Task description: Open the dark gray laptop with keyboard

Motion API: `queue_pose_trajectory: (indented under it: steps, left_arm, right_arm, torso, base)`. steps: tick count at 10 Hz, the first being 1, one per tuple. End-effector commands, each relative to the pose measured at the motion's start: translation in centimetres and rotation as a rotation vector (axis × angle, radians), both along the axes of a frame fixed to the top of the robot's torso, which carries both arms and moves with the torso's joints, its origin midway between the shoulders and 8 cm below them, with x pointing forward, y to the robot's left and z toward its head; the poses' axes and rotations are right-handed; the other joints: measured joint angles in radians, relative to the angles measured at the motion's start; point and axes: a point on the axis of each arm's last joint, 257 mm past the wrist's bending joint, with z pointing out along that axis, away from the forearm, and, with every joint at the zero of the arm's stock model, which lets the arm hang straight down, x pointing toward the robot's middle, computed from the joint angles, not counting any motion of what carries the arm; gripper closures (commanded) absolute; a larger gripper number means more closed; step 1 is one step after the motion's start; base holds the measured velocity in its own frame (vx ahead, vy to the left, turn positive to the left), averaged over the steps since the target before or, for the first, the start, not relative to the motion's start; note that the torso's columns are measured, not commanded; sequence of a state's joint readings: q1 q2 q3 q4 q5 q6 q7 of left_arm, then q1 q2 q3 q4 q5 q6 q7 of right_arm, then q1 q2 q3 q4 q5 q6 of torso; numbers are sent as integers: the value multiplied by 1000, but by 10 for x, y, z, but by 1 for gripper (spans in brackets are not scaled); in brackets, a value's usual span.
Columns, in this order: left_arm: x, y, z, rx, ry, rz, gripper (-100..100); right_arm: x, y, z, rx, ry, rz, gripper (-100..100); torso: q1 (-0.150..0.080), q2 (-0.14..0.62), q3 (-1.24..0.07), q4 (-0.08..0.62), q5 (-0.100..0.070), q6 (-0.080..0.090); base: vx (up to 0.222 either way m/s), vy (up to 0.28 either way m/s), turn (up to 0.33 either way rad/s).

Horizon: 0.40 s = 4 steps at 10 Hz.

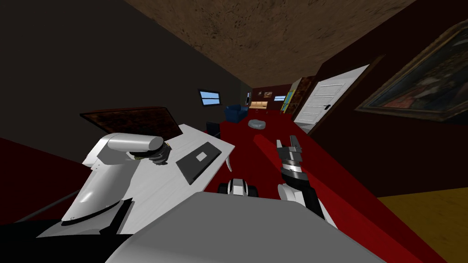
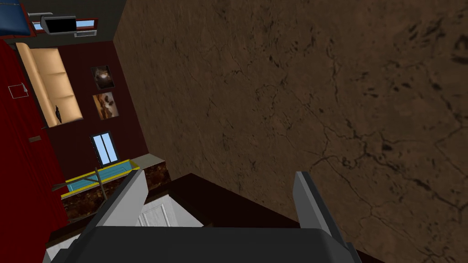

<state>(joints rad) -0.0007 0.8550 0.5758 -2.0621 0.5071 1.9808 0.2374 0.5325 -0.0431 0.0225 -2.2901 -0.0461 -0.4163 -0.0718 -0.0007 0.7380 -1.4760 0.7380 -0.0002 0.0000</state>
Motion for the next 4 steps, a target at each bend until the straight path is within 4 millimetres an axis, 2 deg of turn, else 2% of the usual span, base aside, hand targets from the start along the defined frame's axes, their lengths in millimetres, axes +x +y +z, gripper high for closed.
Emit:
queue_pose_trajectory:
  steps: [1, 4]
  left_arm:
    - [0, 0, 0, 0, 0, 0, 0]
    - [0, 0, 0, 0, 0, 0, 0]
  right_arm:
    - [0, 0, 0, 0, 0, 0, 0]
    - [0, 0, 0, 0, 0, 0, 0]
  torso:
    - [0, 0, 0, 0, 0, 0]
    - [1, 0, 0, 0, 0, 0]
  base:
    - [0, 0, 0]
    - [0, 0, 0]
